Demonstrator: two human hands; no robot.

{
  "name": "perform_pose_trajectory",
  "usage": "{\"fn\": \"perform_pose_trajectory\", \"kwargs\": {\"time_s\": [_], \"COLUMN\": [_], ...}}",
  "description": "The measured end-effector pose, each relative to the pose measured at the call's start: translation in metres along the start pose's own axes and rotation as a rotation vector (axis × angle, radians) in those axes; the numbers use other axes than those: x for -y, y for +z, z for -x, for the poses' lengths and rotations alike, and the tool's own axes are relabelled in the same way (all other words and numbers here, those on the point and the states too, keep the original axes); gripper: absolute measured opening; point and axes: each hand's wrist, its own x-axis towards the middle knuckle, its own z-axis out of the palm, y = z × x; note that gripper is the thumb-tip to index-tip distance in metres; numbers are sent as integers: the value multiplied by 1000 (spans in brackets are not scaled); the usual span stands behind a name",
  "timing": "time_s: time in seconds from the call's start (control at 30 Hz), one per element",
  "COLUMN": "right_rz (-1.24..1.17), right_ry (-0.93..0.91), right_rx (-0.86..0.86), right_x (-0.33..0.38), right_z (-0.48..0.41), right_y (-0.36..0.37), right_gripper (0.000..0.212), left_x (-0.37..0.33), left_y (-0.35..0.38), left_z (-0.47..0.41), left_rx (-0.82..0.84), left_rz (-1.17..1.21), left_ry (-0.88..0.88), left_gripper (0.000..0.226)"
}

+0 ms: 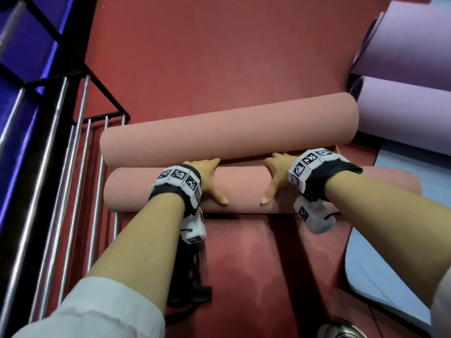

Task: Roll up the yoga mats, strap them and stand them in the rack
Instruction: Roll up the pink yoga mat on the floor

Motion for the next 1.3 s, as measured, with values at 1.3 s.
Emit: {"fn": "perform_pose_trajectory", "kwargs": {"time_s": [1.3], "right_rz": [99], "right_ry": [-28], "right_rx": [-117], "right_x": [-7], "right_z": [17], "right_y": [3], "right_gripper": [88], "left_x": [-1], "left_y": [-41], "left_z": [-44], "left_rx": [-471], "left_rz": [-76], "left_ry": [-206], "left_gripper": [75]}}
